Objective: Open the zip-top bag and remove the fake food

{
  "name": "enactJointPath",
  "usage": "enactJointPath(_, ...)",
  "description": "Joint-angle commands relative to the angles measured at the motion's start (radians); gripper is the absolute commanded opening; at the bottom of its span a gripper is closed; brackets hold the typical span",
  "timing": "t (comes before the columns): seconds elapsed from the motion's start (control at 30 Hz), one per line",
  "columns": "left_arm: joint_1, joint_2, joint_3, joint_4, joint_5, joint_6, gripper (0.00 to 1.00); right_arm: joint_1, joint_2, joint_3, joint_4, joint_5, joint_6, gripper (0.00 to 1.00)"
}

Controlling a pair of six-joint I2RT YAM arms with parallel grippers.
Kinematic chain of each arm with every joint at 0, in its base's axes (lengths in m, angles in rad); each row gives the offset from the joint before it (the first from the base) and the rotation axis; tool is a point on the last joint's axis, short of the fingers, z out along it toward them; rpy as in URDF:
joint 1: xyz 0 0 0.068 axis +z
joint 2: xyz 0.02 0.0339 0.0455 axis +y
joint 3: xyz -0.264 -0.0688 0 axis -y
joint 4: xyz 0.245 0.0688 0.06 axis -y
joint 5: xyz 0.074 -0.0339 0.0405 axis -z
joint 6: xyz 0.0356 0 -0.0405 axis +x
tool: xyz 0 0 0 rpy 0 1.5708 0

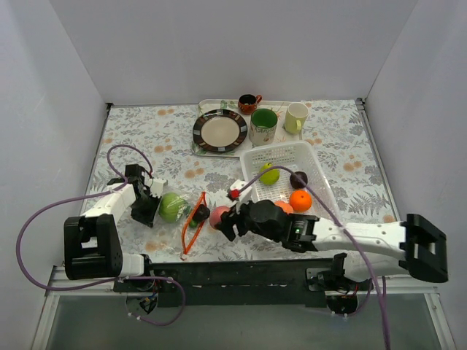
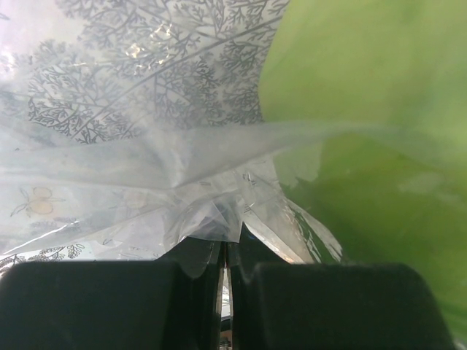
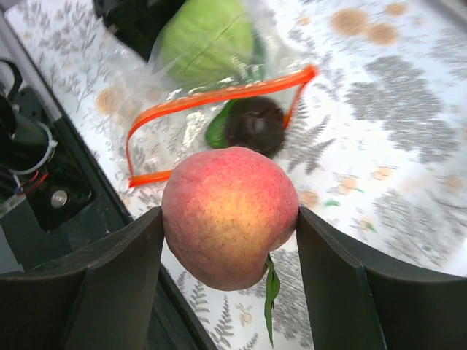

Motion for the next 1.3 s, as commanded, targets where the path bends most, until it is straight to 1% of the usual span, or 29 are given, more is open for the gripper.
enactJointPath(0.0, 0.001, -0.005, 0.029, 0.017, 0.009, 0.003, 0.0, -0.079, -0.22, -0.065, -0.12, 0.175, -0.012, 0.33)
enactJointPath(0.07, 0.001, -0.007, 0.029, 0.013, 0.012, 0.002, 0.0, -0.151, -0.282, -0.094, -0.156, 0.24, 0.005, 0.33)
enactJointPath(0.1, 0.001, -0.005, 0.029, 0.012, 0.015, 0.002, 0.0, -0.236, -0.324, -0.11, -0.195, 0.278, 0.017, 0.33)
enactJointPath(0.17, 0.001, -0.013, 0.033, 0.007, 0.017, 0.003, 0.0, -0.323, -0.344, -0.111, -0.257, 0.316, 0.06, 0.31)
enactJointPath(0.2, 0.001, -0.016, 0.036, 0.004, 0.017, 0.002, 0.0, -0.393, -0.341, -0.098, -0.312, 0.338, 0.072, 0.31)
enactJointPath(0.27, 0.001, -0.022, 0.044, -0.002, 0.023, 0.002, 0.0, -0.436, -0.32, -0.076, -0.355, 0.381, 0.092, 0.35)
enactJointPath(0.3, 0.001, -0.025, 0.047, -0.005, 0.022, 0.003, 0.0, -0.453, -0.286, -0.065, -0.375, 0.393, 0.094, 0.39)
enactJointPath(0.33, 0.001, -0.025, 0.047, -0.006, 0.018, 0.003, 0.0, -0.457, -0.267, -0.043, -0.404, 0.418, 0.097, 0.57)
enactJointPath(0.4, 0.001, -0.021, 0.049, -0.006, 0.015, 0.002, 0.0, -0.458, -0.217, -0.021, -0.423, 0.427, 0.099, 0.77)
enactJointPath(0.43, 0.003, -0.021, 0.049, -0.008, 0.015, 0.002, 0.0, -0.458, -0.204, 0.002, -0.433, 0.415, 0.096, 0.95)
enactJointPath(0.47, 0.001, -0.019, 0.049, -0.008, 0.015, 0.002, 0.0, -0.458, -0.194, 0.013, -0.438, 0.416, 0.094, 0.98)
enactJointPath(0.57, 0.001, -0.022, 0.05, -0.013, 0.017, 0.002, 0.0, -0.452, -0.175, 0.062, -0.458, 0.432, 0.097, 0.98)
enactJointPath(0.63, 0.001, -0.024, 0.052, -0.014, 0.017, 0.002, 0.0, -0.403, -0.184, 0.065, -0.411, 0.413, 0.059, 0.98)
enactJointPath(0.67, 0.001, -0.024, 0.053, -0.014, 0.015, 0.002, 0.0, -0.371, -0.187, 0.059, -0.345, 0.41, 0.042, 0.98)
enactJointPath(0.7, 0.001, -0.022, 0.052, -0.014, 0.015, 0.002, 0.0, -0.301, -0.178, 0.056, -0.31, 0.381, 0.025, 0.98)
enactJointPath(0.77, 0.001, -0.018, 0.053, -0.011, 0.015, 0.002, 0.0, -0.227, -0.146, 0.06, -0.225, 0.351, -0.035, 0.98)
enactJointPath(0.8, 0.001, -0.015, 0.053, -0.011, 0.017, 0.002, 0.0, -0.16, -0.1, 0.063, -0.192, 0.325, -0.058, 0.98)
enactJointPath(0.87, 0.001, -0.011, 0.052, -0.008, 0.017, 0.0, 0.0, -0.101, -0.048, 0.068, -0.135, 0.288, -0.113, 0.98)
enactJointPath(0.9, 0.001, -0.011, 0.052, -0.007, 0.017, -0.001, 0.0, -0.067, 0.002, 0.077, -0.084, 0.228, -0.122, 0.96)
enactJointPath(0.93, 0.001, -0.01, 0.052, -0.005, 0.015, 0.0, 0.0, -0.053, 0.027, 0.08, -0.061, 0.202, -0.134, 0.93)
enactJointPath(1.0, 0.001, -0.01, 0.05, -0.006, 0.015, -0.001, 0.0, -0.03, 0.102, 0.094, 0.006, 0.137, -0.142, 0.92)
enactJointPath(1.07, 0.001, -0.013, 0.049, -0.005, 0.015, -0.001, 0.0, -0.027, 0.185, 0.117, 0.036, 0.099, -0.148, 0.91)
enactJointPath(1.27, 0.001, -0.018, 0.044, -0.008, 0.015, 0.002, 0.0, -0.029, 0.404, 0.261, 0.05, 0.079, -0.167, 0.91)
